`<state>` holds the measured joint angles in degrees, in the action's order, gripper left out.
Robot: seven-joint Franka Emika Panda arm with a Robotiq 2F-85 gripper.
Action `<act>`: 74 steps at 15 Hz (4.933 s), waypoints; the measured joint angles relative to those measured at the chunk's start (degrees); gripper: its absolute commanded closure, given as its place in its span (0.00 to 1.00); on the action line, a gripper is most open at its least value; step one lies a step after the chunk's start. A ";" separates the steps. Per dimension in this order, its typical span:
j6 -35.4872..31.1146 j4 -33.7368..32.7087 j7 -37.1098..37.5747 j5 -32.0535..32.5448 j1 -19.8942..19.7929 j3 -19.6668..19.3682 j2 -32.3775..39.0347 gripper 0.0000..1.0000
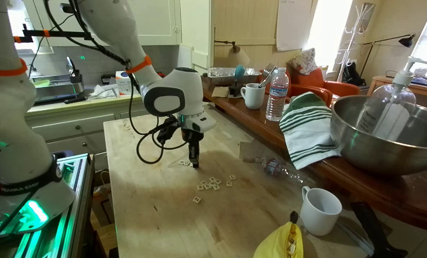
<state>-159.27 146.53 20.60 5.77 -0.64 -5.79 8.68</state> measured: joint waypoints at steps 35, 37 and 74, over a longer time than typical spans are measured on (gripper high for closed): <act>-3.54 -5.53 6.48 2.92 2.50 -7.46 2.67 1.00; -3.54 -5.06 7.42 4.80 2.49 -9.04 2.66 1.00; 3.22 -4.05 4.13 4.29 2.16 -7.44 2.73 1.00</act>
<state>-156.04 142.47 24.73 10.07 1.52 -13.23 11.41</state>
